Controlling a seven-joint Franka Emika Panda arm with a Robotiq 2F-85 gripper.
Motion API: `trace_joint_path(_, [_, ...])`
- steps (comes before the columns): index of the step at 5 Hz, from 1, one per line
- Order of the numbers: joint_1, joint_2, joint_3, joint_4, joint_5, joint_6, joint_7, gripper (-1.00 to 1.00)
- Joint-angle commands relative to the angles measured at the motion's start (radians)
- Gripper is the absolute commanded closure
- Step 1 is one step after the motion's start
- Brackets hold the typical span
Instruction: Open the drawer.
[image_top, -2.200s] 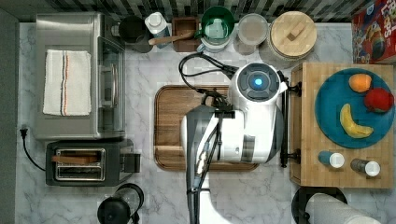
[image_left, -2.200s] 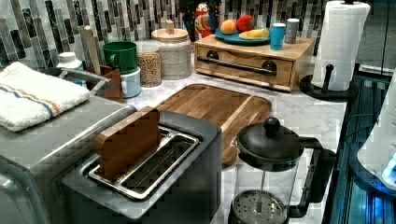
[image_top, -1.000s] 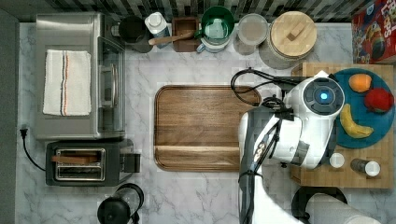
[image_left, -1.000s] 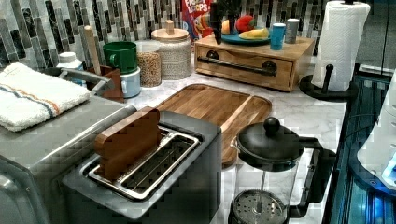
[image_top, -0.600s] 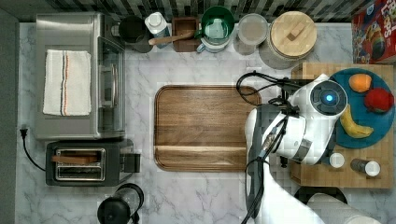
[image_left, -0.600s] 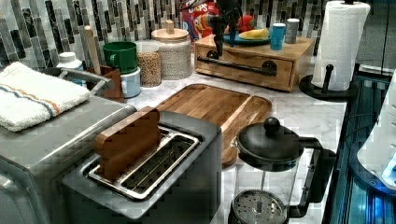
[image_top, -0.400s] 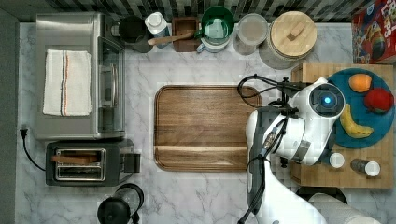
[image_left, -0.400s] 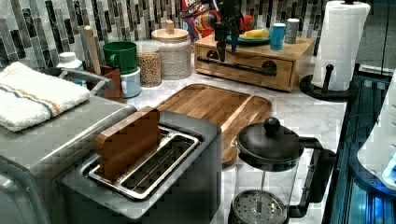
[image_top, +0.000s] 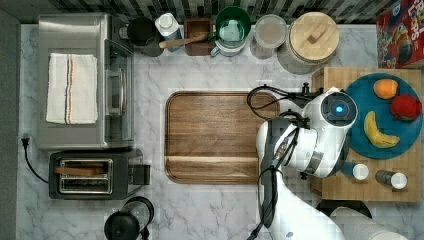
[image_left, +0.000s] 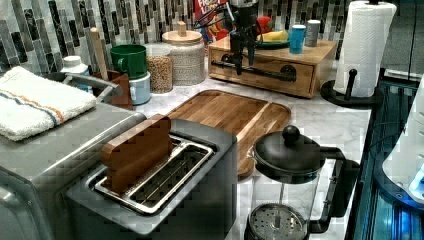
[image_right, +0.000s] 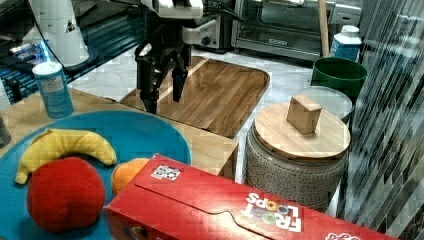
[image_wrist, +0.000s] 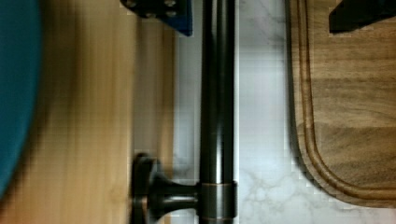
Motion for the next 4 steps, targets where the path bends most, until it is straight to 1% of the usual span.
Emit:
trace_joint_path(1, [0.004, 0.054, 0.007, 0.034, -0.026, 0.107, 0.013, -1.0])
trace_joint_path(3, [0.014, 0.025, 0.03, 0.038, 0.007, 0.029, 0.018, -1.0])
trace_joint_path(4, [0.006, 0.024, 0.063, 0.021, 0.041, 0.062, -0.012, -1.0])
